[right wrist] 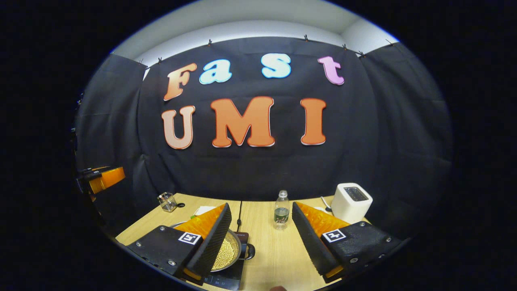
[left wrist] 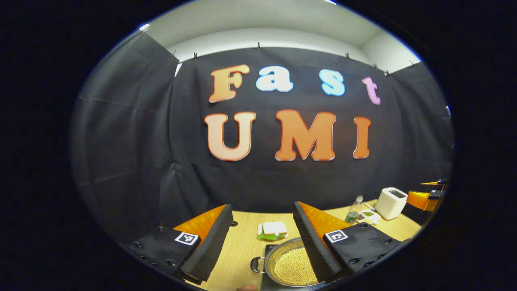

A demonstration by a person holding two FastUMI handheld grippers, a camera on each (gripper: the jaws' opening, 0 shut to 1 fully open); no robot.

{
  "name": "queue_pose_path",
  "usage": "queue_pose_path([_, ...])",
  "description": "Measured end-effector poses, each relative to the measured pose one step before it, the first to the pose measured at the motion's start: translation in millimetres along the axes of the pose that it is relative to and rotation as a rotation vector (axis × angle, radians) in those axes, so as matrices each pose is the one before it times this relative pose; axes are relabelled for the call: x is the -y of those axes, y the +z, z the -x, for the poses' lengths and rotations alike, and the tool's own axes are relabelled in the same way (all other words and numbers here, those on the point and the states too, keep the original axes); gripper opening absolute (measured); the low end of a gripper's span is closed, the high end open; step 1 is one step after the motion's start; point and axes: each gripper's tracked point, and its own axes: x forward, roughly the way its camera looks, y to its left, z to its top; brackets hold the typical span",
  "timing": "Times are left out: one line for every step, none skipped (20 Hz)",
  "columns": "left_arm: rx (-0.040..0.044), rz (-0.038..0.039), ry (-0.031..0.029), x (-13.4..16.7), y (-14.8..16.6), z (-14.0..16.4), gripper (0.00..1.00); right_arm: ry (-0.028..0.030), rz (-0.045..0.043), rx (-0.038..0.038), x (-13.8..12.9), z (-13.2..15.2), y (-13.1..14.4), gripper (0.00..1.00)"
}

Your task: First push the handle of the pot to place it horizontally, then grasp the pot with both hands and set it on the induction cooktop.

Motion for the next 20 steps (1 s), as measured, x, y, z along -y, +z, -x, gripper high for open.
queue_pose_path([0.03010, 0.00139, -0.00034, -1.38, 14.24, 9.95, 0.98, -0.00561, 0.00818, 0.02451, 8.05, 10.44, 13.26, 0.94])
queue_pose_path([0.02132, 0.00156, -0.00340, 1.01, 12.79, 8.68, 0.98, -0.00424, 0.00701, 0.02535, 7.84, 8.84, 13.62, 0.94])
queue_pose_path([0.01364, 0.00445, -0.01255, 3.77, 11.23, 4.91, 0.99, -0.00451, 0.00104, 0.02247, 7.20, 9.15, 11.94, 0.94])
queue_pose_path([0.00931, 0.00399, -0.01774, 5.38, 9.25, 4.76, 0.99, -0.00739, -0.00417, 0.01618, 6.92, 9.13, 10.70, 0.94])
queue_pose_path([0.00999, 0.00635, -0.01061, 1.80, 8.70, 4.34, 1.00, -0.00825, -0.00170, 0.01771, 7.10, 7.82, 8.53, 0.94])
queue_pose_path([0.01238, 0.01209, -0.00084, 0.27, 9.35, 4.12, 1.00, -0.00859, 0.00291, 0.02135, 6.81, 8.89, 9.28, 0.94])
queue_pose_path([0.01394, 0.01790, -0.00564, 1.57, 8.34, 3.00, 1.00, -0.00555, 0.00418, 0.01983, 6.91, 7.40, 7.53, 0.94])
queue_pose_path([0.01035, 0.01675, -0.01190, 3.81, 7.58, 4.31, 1.00, -0.00706, -0.00122, 0.01384, 5.45, 7.87, 6.20, 0.94])
queue_pose_path([0.00983, 0.00259, -0.01322, 3.83, 2.30, 2.55, 1.00, -0.00604, -0.00863, 0.00483, 4.49, 6.60, 4.19, 0.94])
queue_pose_path([0.00756, -0.00405, -0.00305, 2.20, 1.74, 2.96, 0.99, 0.00091, -0.01361, 0.00172, 3.28, 6.10, 3.54, 0.93])
queue_pose_path([0.00338, 0.00044, -0.00569, 2.21, 1.00, 2.74, 0.97, 0.00397, -0.01434, 0.00175, 2.11, 4.36, 1.90, 0.93])
queue_pose_path([0.00444, 0.00729, -0.01216, 5.38, 4.79, 5.22, 0.96, -0.00518, -0.00516, 0.00114, 4.78, 4.21, 1.54, 0.93])
queue_pose_path([0.00741, 0.00785, -0.00779, 4.69, 3.49, 4.42, 0.94, -0.01236, 0.00271, 0.00536, 8.47, 1.65, 1.36, 0.94])
queue_pose_path([0.00587, 0.00177, -0.00101, 0.95, 2.82, 0.54, 0.93, -0.01929, 0.00713, 0.00922, 7.95, 0.81, 2.32, 0.94])
queue_pose_path([0.00200, -0.00327, 0.00098, 2.12, 0.94, 0.68, 0.96, -0.01599, 0.00732, 0.00543, 5.71, 2.80, 1.62, 0.94])
queue_pose_path([-0.00214, -0.00423, -0.00105, 0.88, 0.52, 1.32, 1.00, -0.00730, 0.00224, 0.00273, 3.73, 1.62, -0.42, 0.94])
queue_pose_path([-0.00238, -0.00099, -0.00122, 2.23, 0.09, 1.65, 0.98, 0.00267, -0.00157, -0.00071, -0.42, 1.65, 0.27, 0.94])
queue_pose_path([-0.00455, -0.00124, -0.00184, 2.96, -1.73, 1.26, 0.98, 0.00433, -0.00414, -0.00165, -0.92, 1.85, -0.39, 0.94])
queue_pose_path([-0.00406, -0.00142, -0.00090, 0.72, -1.45, 0.13, 0.98, 0.00332, -0.00404, -0.00205, 1.39, 1.23, -1.53, 0.94])
queue_pose_path([-0.00424, -0.00152, 0.00002, 1.16, -0.97, -0.71, 0.93, 0.00295, -0.00086, -0.00250, 0.14, 1.43, -0.95, 0.93])
